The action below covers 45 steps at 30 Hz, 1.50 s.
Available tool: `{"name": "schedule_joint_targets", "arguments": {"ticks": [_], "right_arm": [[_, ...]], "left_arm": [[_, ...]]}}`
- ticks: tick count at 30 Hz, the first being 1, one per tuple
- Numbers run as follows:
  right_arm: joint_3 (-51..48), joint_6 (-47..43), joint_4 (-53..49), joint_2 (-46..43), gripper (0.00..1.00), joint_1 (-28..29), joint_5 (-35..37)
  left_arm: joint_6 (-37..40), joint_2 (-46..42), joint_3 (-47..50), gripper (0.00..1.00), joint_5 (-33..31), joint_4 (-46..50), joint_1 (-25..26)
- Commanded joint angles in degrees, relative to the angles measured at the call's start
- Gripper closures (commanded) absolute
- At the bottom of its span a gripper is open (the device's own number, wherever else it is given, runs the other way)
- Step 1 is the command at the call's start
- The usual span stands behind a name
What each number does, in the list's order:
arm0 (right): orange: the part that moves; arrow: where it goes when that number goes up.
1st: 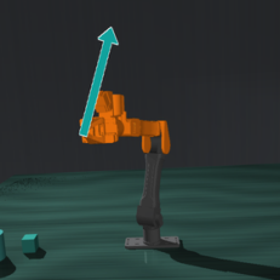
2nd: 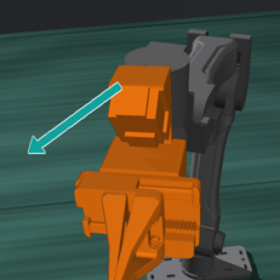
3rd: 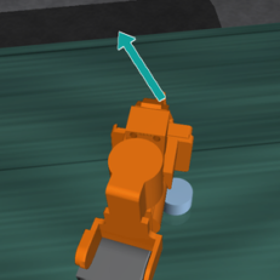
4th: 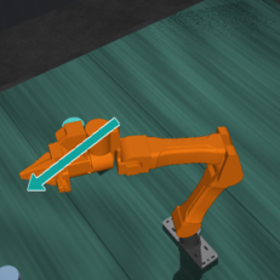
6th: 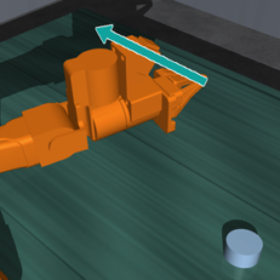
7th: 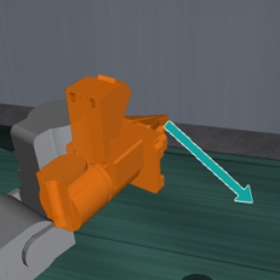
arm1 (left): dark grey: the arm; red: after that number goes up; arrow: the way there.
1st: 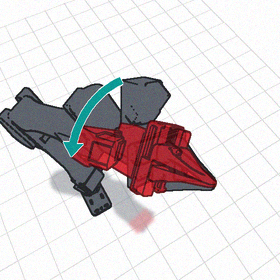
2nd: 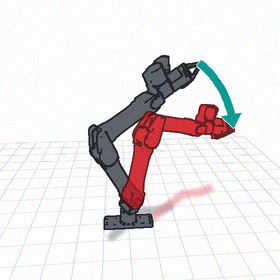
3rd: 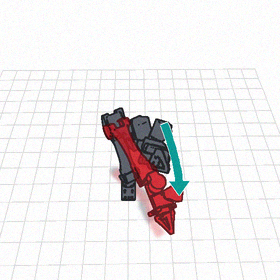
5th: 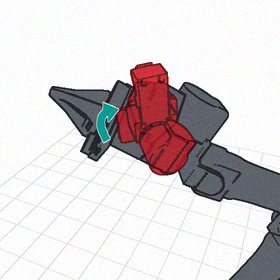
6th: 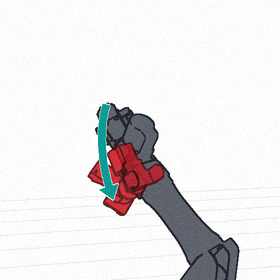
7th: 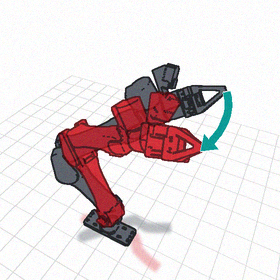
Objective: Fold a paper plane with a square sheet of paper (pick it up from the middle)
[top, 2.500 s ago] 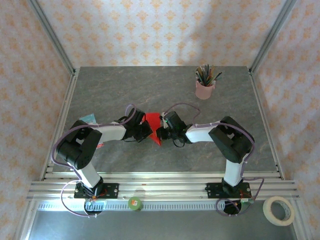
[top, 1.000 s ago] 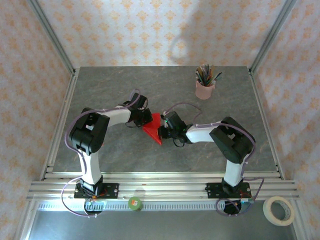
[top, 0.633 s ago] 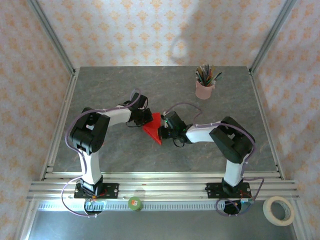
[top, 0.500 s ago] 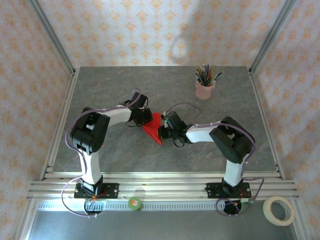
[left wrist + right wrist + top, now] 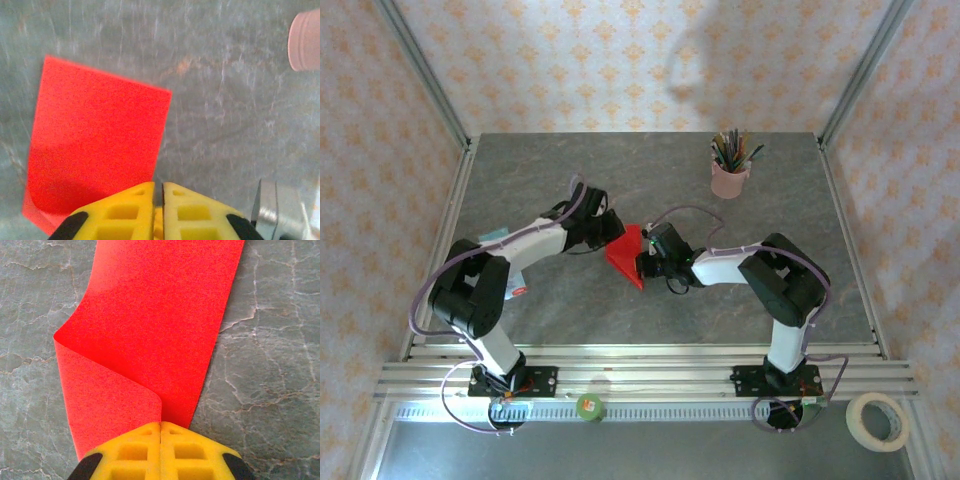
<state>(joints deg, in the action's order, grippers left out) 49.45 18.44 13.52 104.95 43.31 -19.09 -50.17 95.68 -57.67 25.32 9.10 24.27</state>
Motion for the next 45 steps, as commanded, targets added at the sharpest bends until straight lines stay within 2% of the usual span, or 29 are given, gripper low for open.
{"name": "schedule_joint_targets", "arguments": {"ticks": [1, 11, 41, 45], "right_arm": [[-1.0, 0.6, -2.5, 2.1, 0.98, -0.2, 0.8], [-1.1, 0.6, -2.6, 2.3, 0.98, -0.2, 1.0], [-0.4, 0.5, -3.6, 2.5, 0.98, -0.2, 1.2], [0.0, 0.6, -3.8, 1.9, 0.95, -0.2, 0.7]], "left_arm": [[-3.7, -0.6, 3.9, 0.91, 3.3, -2.1, 1.7], [-5.6, 1.2, 8.1, 0.96, 5.1, -5.4, 3.7], [-5.2, 4.0, 11.2, 0.96, -1.2, -4.3, 3.8], [-5.5, 4.7, 11.6, 0.97, -1.6, -4.4, 3.8]]}}
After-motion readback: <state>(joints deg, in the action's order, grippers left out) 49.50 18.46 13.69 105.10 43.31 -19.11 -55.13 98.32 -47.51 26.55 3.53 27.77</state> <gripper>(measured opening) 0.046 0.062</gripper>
